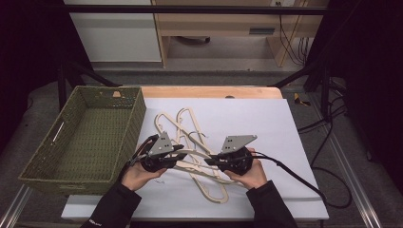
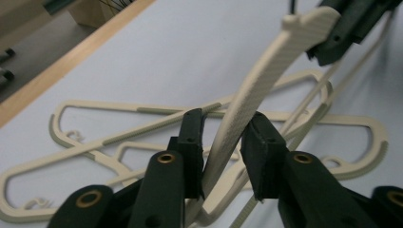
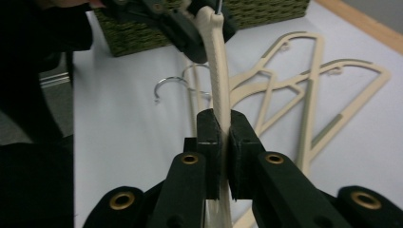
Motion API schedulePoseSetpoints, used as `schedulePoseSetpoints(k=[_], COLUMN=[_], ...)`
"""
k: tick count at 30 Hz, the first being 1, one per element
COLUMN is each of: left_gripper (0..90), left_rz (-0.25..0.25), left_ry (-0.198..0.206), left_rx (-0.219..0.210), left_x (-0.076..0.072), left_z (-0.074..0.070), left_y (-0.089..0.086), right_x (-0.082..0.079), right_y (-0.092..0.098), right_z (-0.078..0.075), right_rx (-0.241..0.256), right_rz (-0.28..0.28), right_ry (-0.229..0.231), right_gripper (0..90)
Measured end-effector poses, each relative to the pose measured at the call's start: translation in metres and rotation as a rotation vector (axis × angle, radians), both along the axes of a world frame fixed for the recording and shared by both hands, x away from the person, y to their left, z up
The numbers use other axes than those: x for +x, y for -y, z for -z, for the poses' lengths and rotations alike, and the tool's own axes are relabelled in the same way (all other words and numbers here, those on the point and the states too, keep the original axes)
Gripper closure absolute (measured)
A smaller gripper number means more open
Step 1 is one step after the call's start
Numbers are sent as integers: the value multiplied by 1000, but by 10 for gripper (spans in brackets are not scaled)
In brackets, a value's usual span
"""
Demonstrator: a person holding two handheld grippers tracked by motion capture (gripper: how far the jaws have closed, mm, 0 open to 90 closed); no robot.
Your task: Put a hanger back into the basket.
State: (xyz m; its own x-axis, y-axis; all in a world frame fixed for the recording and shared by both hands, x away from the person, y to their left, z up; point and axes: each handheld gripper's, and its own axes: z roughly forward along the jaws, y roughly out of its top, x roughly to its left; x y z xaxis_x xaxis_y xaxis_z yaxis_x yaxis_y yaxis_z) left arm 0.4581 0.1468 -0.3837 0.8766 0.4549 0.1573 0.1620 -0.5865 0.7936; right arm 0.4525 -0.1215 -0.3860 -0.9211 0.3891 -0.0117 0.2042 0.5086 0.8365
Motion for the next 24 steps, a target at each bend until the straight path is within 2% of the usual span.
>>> schedulePoseSetpoints(k=[3,9,15,18,21,24], left_gripper=[760,794,834,854,864,866], left_rz=[14,9,30,39,32,7], left_ry=[-26,-75,-121,-148,-148,-141], left_rx=[11,14,-16,-47,-55,-63], left_x=[-3,-9,-18,-22,-26,-28], left_z=[0,-2,-3,-4,-4,-5], left_y=[2,3,9,13,17,18], right_x=[0,1,2,3,3,3], right_y=[2,1,2,3,3,6], right_z=[-1,-1,0,1,1,0], right_rx=[-3,-14,-14,-3,2,28], right_rz=[31,69,115,134,153,159], right_ry=[14,45,51,65,72,72], right_gripper=[813,756,660,600,557,486])
